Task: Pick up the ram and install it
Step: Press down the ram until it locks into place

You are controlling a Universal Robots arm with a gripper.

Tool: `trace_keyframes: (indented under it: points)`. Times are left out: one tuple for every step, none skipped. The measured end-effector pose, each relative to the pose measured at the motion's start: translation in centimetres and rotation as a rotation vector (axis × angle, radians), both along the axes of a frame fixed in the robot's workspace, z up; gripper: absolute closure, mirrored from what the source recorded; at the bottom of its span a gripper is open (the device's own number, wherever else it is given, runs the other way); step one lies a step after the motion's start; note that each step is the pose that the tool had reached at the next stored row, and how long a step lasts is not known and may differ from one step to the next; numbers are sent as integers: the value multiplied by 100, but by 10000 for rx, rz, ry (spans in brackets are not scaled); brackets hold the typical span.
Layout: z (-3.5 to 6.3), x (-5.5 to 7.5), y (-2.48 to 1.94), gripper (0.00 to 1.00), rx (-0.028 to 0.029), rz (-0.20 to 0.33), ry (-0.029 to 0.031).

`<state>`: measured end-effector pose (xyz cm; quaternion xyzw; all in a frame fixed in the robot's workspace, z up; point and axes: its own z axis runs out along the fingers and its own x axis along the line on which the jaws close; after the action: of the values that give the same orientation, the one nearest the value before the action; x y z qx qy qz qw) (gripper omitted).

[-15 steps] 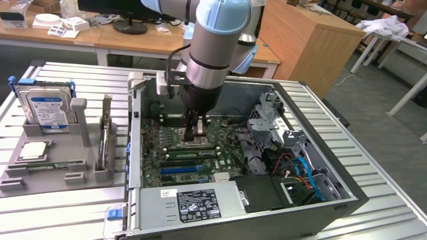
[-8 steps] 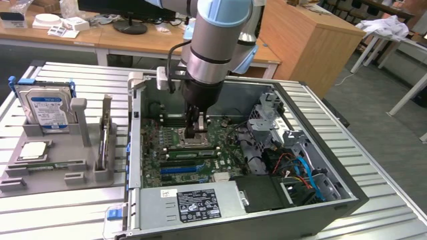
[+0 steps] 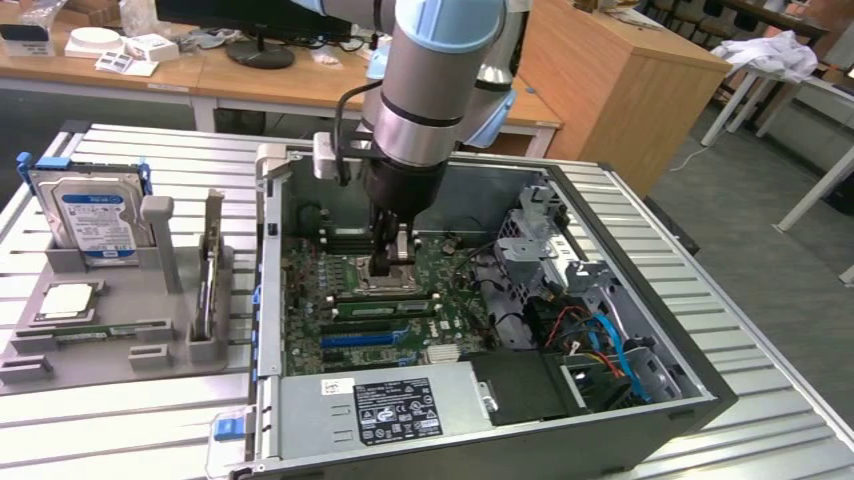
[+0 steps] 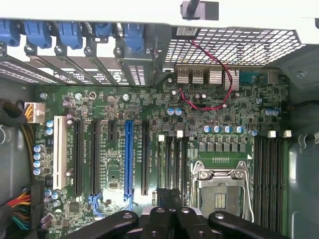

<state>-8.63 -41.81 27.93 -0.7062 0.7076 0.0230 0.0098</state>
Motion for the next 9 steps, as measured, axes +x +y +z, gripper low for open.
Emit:
trace_keyframes:
  points:
    - [0,8,0,89,0,-2,1]
    - [0,19,0,89,1,-3,1]
    - [-1,33,1,89,2,-3,0]
    - [-1,48,1,89,2,-2,-1]
    - [-1,67,1,89,2,-3,0]
    - [-1,88,1,89,2,-2,0]
    - [-1,111,1,89,2,-2,-1]
    - [-1,135,1,89,2,-1,0]
    - [-1,156,1,89,2,-2,1]
